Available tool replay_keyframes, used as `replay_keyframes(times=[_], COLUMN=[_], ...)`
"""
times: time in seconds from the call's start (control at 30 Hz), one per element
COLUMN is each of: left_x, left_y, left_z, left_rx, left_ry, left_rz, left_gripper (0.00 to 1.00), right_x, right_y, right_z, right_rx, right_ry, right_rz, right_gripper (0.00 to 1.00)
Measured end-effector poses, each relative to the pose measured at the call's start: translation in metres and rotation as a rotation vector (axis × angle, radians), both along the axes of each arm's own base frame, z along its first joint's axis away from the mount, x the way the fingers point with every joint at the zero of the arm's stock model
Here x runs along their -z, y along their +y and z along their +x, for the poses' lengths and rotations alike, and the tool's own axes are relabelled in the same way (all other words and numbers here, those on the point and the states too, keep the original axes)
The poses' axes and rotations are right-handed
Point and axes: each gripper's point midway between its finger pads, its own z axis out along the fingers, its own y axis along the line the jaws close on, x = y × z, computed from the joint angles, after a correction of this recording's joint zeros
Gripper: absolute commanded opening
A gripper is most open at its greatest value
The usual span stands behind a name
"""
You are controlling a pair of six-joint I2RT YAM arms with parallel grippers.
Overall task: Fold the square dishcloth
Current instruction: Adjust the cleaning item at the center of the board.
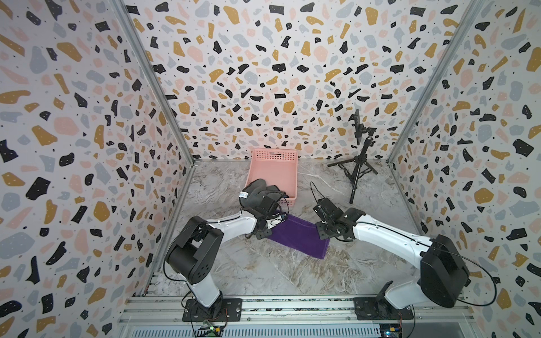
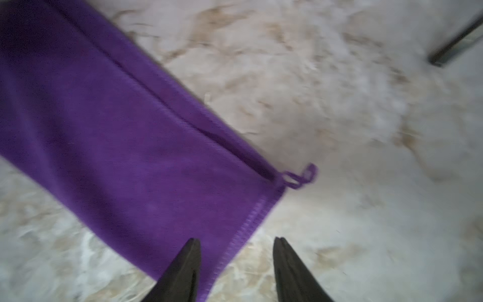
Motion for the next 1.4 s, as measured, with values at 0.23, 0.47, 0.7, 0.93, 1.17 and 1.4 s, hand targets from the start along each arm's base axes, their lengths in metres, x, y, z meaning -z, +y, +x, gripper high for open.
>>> replay_keyframes(times=[0.23, 0.47, 0.7, 0.93, 1.17, 1.4], left_x=[0.001, 0.001, 0.001, -0.002, -0.006, -0.009], left_y=[0.000, 0.000, -0.026, -0.072, -0.103, -0.116], left_z=[-0.003, -0.001, 0.014, 0.035, 0.065, 0.078], left_rx=[0.001, 0.000, 0.032, 0.096, 0.101, 0.101], left_ry=[0.015, 0.021, 0.014, -0.050, -0.108, -0.139], left_rz=[-0.002, 0.010, 0.015, 0.058, 0.051, 0.013], left_gripper=[0.54, 0.53, 0.53, 0.53, 0.54, 0.55], right_x=[0.068, 0.071, 0.071, 0.067, 0.037, 0.026], right_y=[-0.009, -0.030, -0.025, -0.008, -0.004, -0.010], right_z=[-0.001, -0.001, -0.074, -0.144, -0.146, -0.109], right_rx=[0.046, 0.112, 0.029, -0.021, 0.007, 0.091], right_ry=[0.182, 0.125, 0.161, 0.265, 0.256, 0.255], right_rz=[-0.016, -0.007, 0.073, 0.215, 0.362, 0.392], right_gripper=[0.31, 0.22, 0.20, 0.26, 0.47, 0.46])
